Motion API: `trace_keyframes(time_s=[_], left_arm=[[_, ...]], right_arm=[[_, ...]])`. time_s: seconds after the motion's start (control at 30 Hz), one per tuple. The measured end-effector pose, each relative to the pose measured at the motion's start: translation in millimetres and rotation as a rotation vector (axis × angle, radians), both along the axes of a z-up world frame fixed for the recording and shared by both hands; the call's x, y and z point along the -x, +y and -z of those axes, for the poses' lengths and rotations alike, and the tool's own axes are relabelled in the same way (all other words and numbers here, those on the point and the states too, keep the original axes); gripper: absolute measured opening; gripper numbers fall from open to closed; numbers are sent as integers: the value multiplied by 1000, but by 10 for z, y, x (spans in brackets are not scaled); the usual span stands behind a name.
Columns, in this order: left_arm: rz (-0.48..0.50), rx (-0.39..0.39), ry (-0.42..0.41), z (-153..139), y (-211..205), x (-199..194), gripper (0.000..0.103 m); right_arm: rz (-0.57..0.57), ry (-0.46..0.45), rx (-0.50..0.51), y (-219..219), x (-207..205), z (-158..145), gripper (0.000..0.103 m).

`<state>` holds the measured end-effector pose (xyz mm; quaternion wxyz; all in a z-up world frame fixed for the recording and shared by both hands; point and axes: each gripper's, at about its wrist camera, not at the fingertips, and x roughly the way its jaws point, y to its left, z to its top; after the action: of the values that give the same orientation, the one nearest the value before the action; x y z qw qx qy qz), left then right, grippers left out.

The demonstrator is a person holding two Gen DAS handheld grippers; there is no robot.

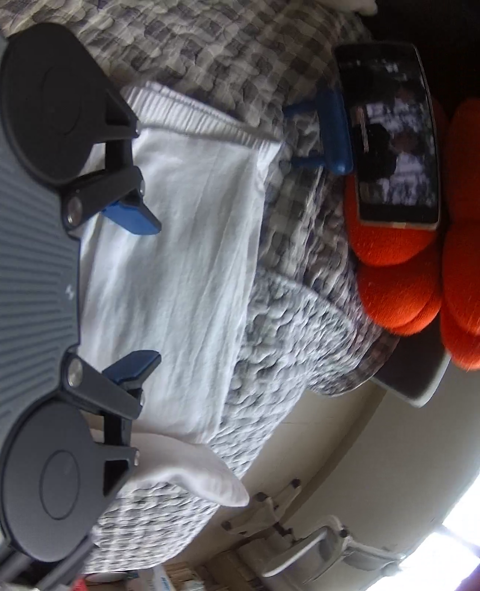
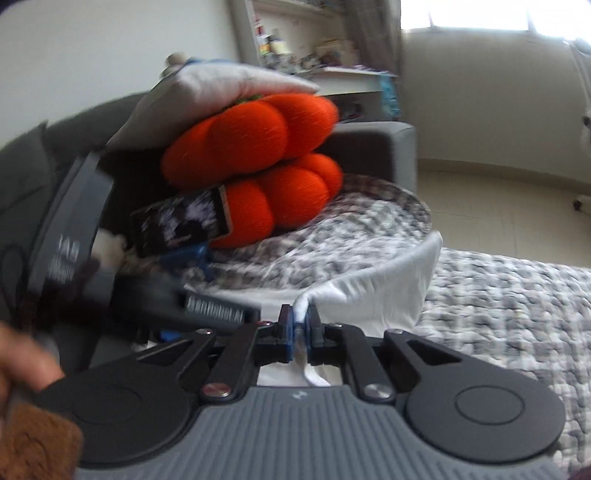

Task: Fold clothes
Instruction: 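Close the right gripper on the pants end and lift it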

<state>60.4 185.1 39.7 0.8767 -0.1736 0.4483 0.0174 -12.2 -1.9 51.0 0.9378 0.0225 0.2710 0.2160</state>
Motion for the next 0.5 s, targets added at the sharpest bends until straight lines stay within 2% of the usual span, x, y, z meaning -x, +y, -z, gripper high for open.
trace_keyframes(time_s=[0.07, 0.13, 0.27, 0.5], left_arm=[[-38, 19, -27, -36, 142, 11, 70], [-48, 73, -37, -42, 224, 10, 70], [-47, 153, -29, 5, 239, -30, 70], [40, 277, -31, 96, 58, -155, 71]], right_arm=[[-37, 36, 26, 99, -8, 121, 9], [-44, 51, 34, 135, -26, 186, 9], [-37, 44, 11, 105, -34, 161, 9], [-67, 19, 46, 158, 48, 188, 9]])
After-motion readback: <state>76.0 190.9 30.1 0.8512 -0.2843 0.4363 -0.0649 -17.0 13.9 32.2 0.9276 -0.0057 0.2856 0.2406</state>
